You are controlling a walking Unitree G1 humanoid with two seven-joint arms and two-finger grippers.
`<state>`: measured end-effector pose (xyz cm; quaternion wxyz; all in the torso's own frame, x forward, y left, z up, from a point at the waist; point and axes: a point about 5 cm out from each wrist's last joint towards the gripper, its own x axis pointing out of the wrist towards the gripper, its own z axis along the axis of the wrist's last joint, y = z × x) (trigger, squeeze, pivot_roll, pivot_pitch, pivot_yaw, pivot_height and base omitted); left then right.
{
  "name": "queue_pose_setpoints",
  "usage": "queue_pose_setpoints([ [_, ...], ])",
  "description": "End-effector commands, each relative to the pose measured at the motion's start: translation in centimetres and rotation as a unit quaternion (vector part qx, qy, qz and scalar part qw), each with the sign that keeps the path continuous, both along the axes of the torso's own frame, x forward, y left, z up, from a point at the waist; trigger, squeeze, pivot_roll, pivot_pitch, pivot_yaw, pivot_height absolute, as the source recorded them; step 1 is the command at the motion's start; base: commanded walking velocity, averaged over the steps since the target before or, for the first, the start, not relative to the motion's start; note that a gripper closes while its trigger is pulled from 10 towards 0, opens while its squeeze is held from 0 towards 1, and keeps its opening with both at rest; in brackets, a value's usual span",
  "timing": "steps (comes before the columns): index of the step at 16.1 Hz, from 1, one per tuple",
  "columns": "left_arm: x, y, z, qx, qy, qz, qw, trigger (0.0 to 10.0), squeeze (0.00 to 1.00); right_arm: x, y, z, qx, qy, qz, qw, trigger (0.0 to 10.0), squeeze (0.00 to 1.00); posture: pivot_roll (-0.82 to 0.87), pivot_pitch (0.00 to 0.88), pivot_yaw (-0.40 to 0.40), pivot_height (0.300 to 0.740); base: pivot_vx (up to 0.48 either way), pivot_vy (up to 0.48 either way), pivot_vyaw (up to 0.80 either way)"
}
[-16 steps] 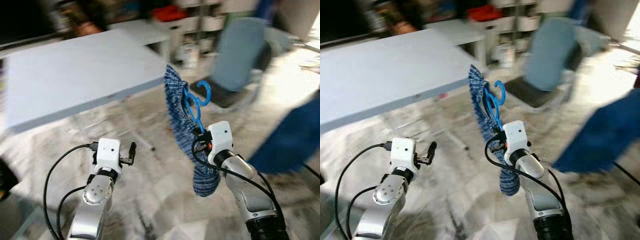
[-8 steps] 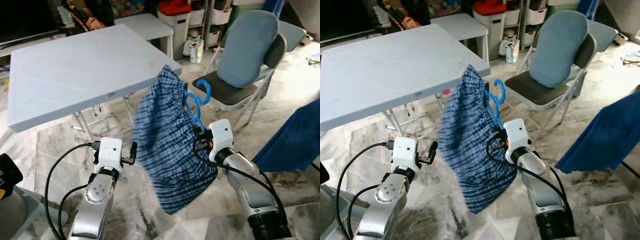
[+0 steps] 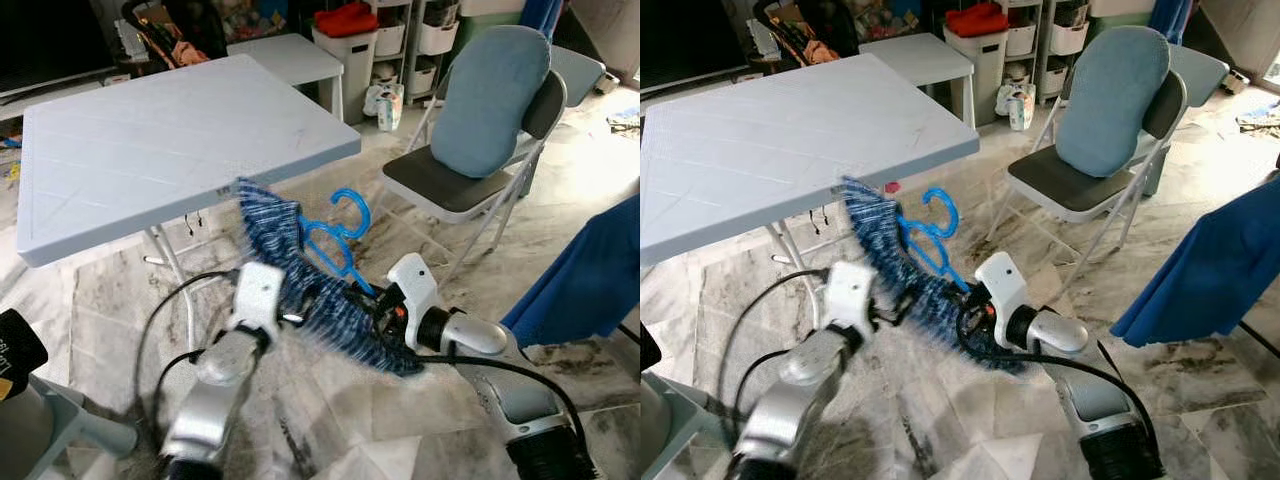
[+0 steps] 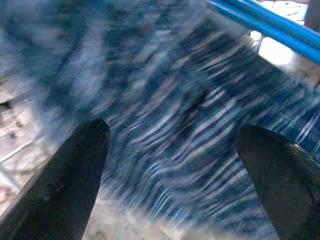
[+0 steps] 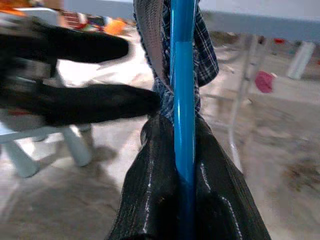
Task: Hang hanger
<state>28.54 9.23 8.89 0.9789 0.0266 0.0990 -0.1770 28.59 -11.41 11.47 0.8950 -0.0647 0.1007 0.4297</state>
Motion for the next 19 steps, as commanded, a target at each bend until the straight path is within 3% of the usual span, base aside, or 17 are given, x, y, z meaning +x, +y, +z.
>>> queue_pose_setpoints([
  [1,0.4,0.1,0.2,-0.003,-0.001,0.001,1.0,10.0,0.0,-0.3,0.6,1.3,0.01,-0.018,0.035,0.999,10.0,0.0,-0.1,0.006,0.035,0.74,0.0,0.0,0.0],
  [8,0.8,-0.3,-0.3,-0.001,0.007,-0.008,1.0,10.0,0.0,-2.0,1.1,2.5,0.03,0.013,0.132,0.991,10.0,0.0,-0.11,0.007,0.039,0.74,0.0,0.0,0.0],
  [10,0.9,0.6,-0.6,0.016,0.006,0.009,1.0,10.0,0.0,-2.4,0.7,2.0,-0.002,0.02,0.147,0.989,10.0,0.0,-0.11,0.007,0.038,0.74,0.0,0.0,0.0],
  [13,1.3,2.8,-0.9,0.033,0.008,0.057,0.998,10.0,0.0,-1.1,-0.5,1.5,-0.044,0.009,0.101,0.994,10.0,0.0,-0.11,0.008,0.036,0.74,0.0,0.0,0.0],
  [19,1.4,3.8,-1.0,0.044,0.011,0.071,0.996,10.0,0.0,1.1,-2.3,1.1,-0.097,-0.009,0.019,0.995,10.0,0.0,-0.11,0.009,0.031,0.74,0.0,0.0,0.0],
])
